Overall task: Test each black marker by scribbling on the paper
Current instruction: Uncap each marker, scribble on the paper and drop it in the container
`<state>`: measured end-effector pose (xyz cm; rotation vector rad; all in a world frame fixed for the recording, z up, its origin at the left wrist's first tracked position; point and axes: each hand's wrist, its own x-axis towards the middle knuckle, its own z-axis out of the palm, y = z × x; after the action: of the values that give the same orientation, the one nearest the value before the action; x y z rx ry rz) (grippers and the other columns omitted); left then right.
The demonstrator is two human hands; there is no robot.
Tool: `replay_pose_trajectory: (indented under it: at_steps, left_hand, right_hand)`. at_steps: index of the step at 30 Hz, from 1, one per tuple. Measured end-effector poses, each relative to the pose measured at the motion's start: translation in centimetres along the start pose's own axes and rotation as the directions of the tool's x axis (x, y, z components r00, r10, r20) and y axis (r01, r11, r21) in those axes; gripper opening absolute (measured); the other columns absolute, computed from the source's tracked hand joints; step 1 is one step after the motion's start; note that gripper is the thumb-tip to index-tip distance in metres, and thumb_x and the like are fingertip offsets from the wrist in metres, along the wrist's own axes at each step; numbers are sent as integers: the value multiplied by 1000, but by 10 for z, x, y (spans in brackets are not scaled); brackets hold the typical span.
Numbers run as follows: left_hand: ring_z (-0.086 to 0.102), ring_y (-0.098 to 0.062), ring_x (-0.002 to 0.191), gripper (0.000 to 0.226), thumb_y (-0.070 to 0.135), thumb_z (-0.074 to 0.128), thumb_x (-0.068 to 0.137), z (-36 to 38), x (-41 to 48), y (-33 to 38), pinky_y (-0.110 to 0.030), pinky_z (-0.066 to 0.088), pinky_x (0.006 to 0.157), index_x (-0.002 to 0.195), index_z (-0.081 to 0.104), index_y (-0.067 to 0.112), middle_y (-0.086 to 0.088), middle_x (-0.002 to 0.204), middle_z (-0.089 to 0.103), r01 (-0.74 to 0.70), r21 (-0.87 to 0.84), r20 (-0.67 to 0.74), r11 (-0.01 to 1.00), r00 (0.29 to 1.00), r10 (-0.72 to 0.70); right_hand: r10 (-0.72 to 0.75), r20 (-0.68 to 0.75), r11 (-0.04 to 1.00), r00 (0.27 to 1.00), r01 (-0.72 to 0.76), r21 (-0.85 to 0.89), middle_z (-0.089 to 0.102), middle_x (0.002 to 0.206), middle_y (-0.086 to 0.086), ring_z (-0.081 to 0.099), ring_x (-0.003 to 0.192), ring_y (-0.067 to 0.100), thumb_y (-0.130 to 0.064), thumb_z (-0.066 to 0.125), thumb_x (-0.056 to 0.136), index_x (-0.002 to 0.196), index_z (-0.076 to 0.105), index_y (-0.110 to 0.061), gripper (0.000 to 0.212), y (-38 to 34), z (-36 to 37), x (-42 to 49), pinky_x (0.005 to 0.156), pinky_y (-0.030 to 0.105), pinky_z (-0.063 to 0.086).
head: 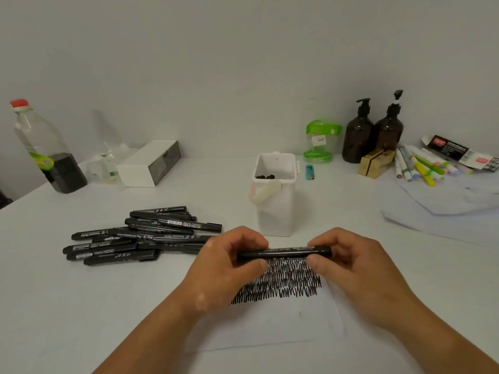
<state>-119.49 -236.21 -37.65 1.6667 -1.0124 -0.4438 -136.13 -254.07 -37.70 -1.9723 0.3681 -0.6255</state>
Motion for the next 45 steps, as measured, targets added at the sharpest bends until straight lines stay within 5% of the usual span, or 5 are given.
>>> replay_pose_trajectory:
  at_steps: [4,20,30,39,45]
  left_hand:
    - [60,-7,83,18,25,61,96,14,-6,2,-11,42,69,112,67,31,14,90,67,-234,403,135,885,971,196]
    - [66,-26,81,31,45,39,105,34,-12,12,-43,50,73,102,55,19,2,93,74,-282,342,279,896,941,189]
    - [48,5,68,45,64,59,87,39,-9,1,-10,34,62,120,51,34,19,74,52,-275,467,144,840,961,234]
    - [49,-11,110,86,87,53,69,47,-4,-9,-29,42,102,141,43,43,14,120,44,-233,706,221,669,970,105]
    - [49,-10,110,86,90,48,67,30,-11,-14,-31,43,102,141,41,47,16,119,41,-170,734,184,658,982,48]
  right_hand:
    - [39,12,989,999,-40,145,74,71,3,66,65,21,-15,78,86,85,72,-30,16,-6,6,-1,63,18,50]
    - [43,175,915,984,-109,388,67,66,11,54,52,24,-41,73,79,78,62,-16,28,-12,28,-6,51,32,48]
    - [93,-26,926,995,-77,368,59,55,7,52,48,21,-33,72,73,71,63,-17,18,-11,17,-1,45,30,44]
    - [276,-43,825,960,-213,524,67,68,19,62,59,25,-22,60,74,91,79,-9,29,3,-5,5,48,32,51]
    - [271,4,954,963,-269,132,59,55,6,52,47,22,-30,71,68,76,70,-19,14,2,3,1,46,29,42]
